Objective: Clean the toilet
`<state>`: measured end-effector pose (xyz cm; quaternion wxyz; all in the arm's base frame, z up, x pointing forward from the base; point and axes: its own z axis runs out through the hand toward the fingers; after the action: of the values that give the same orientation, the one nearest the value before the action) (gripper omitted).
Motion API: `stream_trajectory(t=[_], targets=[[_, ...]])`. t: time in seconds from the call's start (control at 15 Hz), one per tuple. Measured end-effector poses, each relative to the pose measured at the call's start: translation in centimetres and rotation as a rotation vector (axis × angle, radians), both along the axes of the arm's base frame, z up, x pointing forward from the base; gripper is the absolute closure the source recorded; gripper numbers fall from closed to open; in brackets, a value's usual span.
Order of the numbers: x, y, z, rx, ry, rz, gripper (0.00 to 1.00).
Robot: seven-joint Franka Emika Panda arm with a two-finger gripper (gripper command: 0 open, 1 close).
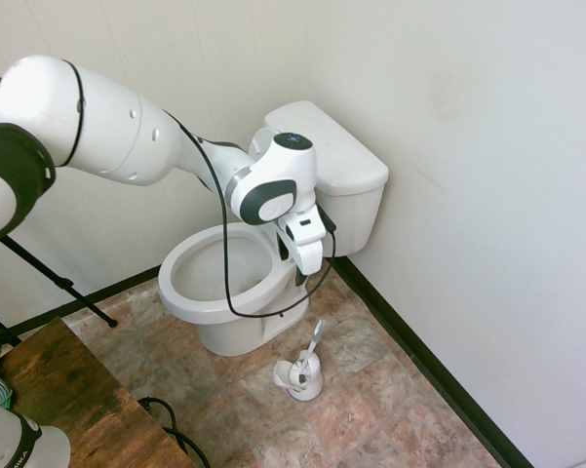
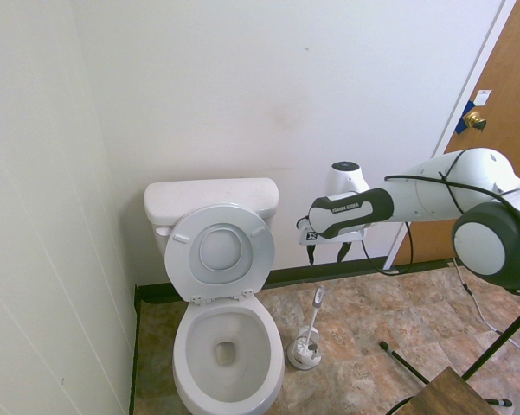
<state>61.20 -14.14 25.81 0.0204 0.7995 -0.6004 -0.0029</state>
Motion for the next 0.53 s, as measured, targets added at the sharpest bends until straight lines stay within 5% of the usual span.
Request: stream_trajectory(t=[0.53], targets=[[1.5,-3.6,-7.4,0.037,0.012,-0.177,0.00]])
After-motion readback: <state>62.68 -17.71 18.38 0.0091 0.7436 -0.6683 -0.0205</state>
